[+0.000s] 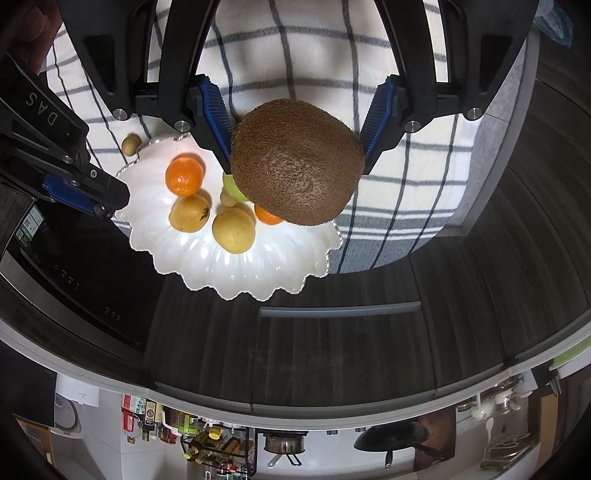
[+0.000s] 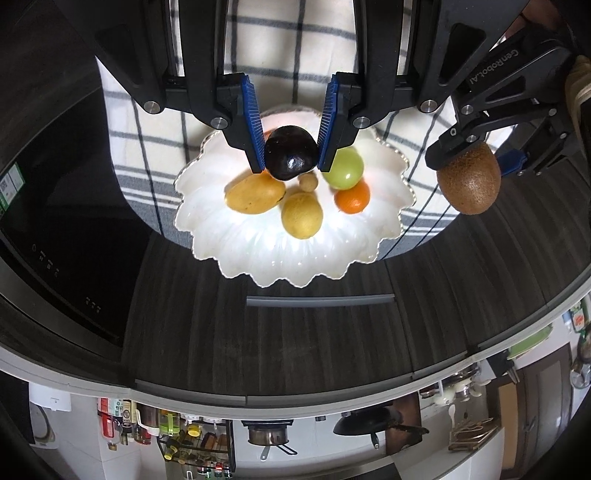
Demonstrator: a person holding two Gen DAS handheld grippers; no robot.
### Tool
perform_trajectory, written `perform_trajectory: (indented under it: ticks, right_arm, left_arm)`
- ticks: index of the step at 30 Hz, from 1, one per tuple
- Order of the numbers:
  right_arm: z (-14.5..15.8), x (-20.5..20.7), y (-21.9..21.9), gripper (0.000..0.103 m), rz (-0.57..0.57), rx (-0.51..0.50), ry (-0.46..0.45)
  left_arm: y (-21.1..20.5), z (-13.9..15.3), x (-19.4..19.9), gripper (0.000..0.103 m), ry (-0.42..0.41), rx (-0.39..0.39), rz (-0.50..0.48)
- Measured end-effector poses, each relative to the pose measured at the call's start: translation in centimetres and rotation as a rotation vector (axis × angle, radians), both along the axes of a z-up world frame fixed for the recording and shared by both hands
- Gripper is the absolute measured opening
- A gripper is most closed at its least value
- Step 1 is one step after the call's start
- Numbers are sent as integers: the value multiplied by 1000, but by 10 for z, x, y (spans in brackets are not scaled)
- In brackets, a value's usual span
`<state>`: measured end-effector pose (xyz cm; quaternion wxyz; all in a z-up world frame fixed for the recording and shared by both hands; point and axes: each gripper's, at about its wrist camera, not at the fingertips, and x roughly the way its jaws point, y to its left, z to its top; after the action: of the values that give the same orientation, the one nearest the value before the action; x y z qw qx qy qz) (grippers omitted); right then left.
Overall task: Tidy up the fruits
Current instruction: 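Carry the kiwi and plum over the white bowl and release both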
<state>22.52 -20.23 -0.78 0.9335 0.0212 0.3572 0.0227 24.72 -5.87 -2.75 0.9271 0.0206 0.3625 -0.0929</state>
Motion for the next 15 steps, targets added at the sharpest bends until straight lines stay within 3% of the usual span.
perform_trajectory:
  ticks: [15]
  right_arm:
    - [-7,39,-22,30,-22,19,2]
  left_arm:
    - [-24,-6,42,63,6,-5,-36]
